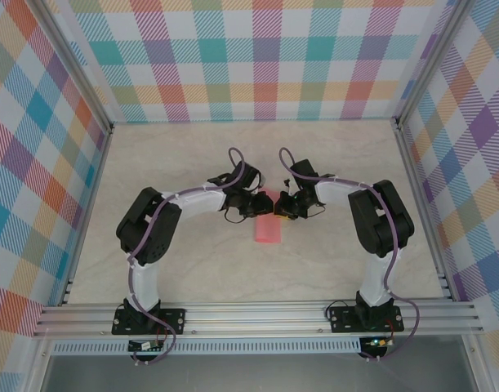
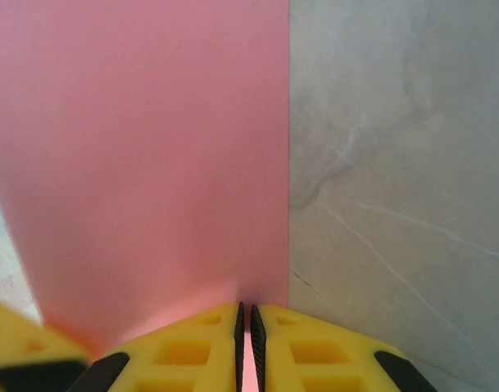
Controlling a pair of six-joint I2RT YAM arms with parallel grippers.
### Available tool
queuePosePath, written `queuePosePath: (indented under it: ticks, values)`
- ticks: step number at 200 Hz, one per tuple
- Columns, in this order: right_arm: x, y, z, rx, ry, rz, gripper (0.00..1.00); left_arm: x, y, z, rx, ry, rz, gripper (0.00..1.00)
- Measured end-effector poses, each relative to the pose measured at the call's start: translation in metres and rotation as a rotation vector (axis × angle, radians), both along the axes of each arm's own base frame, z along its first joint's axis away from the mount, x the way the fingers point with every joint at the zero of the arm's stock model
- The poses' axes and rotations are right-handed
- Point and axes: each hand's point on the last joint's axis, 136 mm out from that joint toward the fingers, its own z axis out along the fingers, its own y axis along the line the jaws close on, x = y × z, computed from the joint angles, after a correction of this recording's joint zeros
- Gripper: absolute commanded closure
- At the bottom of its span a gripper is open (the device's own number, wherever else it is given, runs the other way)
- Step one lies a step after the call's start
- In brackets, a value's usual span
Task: Fold a paper plane with a square sheet of paper (fold left side to right side)
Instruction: First fold the square sheet of paper in half at the center of the table.
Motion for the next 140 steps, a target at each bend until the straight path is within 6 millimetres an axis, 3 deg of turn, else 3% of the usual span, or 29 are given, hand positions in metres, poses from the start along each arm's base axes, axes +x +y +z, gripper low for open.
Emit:
queuePosePath:
  ticks: [41,79,140]
  values:
    - [0.0,0.0,0.0,-0.002,0.001,0.002,0.85,-0.003,0.005,-0.012,0.021,0.02,0.004,0.8]
    - [0.0,-0.001,-0.001,-0.009,0.003,0.007,0.85,-0.009,0.022,-0.031,0.062,0.052,0.028,0.8]
    - [0.0,-0.001,-0.001,-0.012,0.0,0.018,0.85,-0.01,0.032,-0.031,0.033,0.041,0.038,0.8]
